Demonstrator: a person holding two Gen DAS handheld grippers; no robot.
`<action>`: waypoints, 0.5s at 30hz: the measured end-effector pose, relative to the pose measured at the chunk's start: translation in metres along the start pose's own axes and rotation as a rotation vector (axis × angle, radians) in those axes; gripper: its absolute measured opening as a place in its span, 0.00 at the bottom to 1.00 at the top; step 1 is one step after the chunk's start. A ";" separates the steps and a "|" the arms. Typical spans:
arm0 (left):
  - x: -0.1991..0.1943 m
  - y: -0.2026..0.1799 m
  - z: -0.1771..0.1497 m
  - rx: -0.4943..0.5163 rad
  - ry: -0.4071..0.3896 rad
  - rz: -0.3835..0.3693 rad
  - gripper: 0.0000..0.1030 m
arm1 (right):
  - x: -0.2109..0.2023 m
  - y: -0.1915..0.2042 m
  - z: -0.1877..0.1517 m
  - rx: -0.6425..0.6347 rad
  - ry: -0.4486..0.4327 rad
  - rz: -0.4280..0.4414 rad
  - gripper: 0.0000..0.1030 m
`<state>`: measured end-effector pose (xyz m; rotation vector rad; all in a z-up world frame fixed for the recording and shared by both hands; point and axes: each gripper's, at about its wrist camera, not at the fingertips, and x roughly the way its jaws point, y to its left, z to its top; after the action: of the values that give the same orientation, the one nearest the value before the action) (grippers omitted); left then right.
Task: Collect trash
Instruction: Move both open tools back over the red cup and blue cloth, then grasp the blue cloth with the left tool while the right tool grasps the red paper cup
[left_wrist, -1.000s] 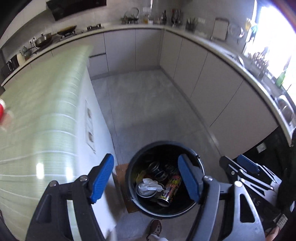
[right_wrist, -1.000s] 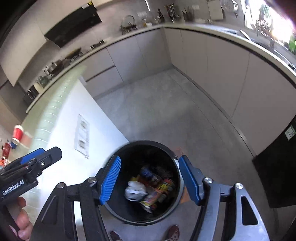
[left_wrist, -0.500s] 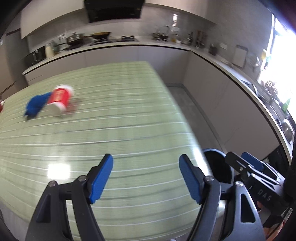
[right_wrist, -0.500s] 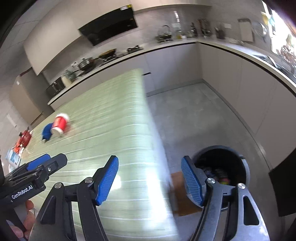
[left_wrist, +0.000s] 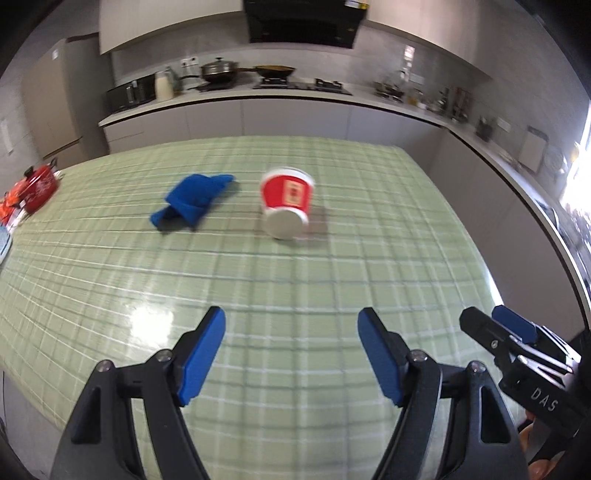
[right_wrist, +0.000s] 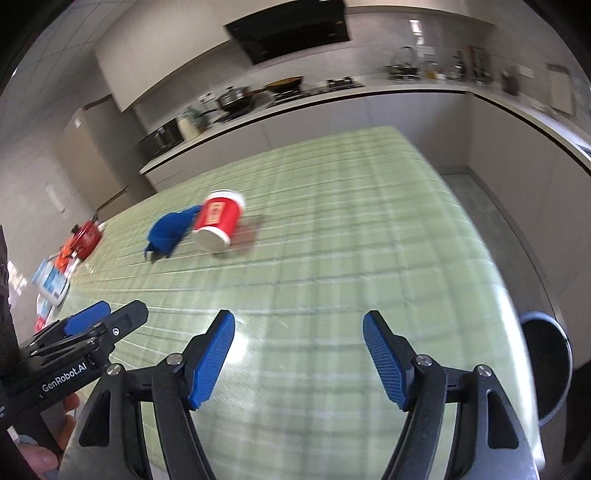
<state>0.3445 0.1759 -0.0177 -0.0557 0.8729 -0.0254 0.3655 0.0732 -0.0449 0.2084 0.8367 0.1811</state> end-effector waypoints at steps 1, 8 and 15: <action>0.004 0.006 0.004 -0.009 -0.002 0.006 0.73 | 0.009 0.007 0.006 -0.014 0.003 0.017 0.72; 0.032 0.051 0.032 -0.047 0.003 0.096 0.73 | 0.060 0.038 0.043 -0.057 0.033 0.096 0.72; 0.064 0.095 0.059 -0.044 0.017 0.124 0.73 | 0.113 0.076 0.071 -0.068 0.069 0.087 0.74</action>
<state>0.4306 0.2696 -0.0348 -0.0428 0.8929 0.1097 0.4871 0.1655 -0.0599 0.1761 0.8891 0.2992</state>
